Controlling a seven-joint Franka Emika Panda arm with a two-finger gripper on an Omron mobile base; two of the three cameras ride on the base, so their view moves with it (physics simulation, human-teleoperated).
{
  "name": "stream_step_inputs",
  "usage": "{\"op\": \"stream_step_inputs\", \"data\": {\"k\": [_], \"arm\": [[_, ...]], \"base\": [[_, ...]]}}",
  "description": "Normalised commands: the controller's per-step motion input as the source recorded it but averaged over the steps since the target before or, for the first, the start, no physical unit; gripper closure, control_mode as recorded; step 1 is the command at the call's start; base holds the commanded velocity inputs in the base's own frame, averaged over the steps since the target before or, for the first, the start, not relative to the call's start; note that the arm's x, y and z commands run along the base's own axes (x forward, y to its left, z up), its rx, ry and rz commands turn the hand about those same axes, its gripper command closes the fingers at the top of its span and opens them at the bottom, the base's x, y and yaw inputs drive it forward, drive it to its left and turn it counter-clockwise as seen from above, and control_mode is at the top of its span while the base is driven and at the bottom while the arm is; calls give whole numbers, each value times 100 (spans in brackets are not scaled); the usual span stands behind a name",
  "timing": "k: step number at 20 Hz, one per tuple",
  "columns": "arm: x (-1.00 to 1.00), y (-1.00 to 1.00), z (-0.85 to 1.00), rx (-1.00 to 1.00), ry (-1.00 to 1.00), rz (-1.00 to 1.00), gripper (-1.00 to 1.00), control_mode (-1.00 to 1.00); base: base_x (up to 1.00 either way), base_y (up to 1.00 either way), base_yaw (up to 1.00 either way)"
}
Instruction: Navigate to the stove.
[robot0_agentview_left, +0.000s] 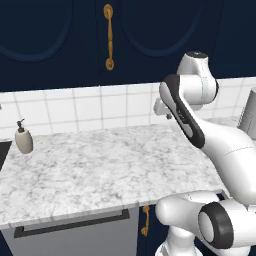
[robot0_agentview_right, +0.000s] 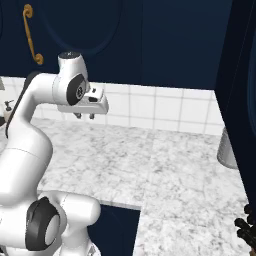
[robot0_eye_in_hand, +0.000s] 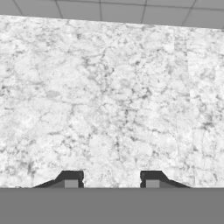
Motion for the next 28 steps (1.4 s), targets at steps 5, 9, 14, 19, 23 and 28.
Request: {"op": "stream_step_inputs", "data": {"k": [5,9,14,19,23,28], "arm": [[-25,0,-9,0,0,0,-100,-100],[-52,0,-32,-1,0,0,-100,-100],[-44,0,-46,-1,0,0,-100,-100],[-6,3,-9,0,0,0,-100,100],[0,0,0,0,0,0,-100,100],[0,0,0,0,0,0,-100,100]], "base": [[0,0,0],[0,0,0],[0,0,0],[-37,29,2],[-61,57,7],[-32,79,9]]}}
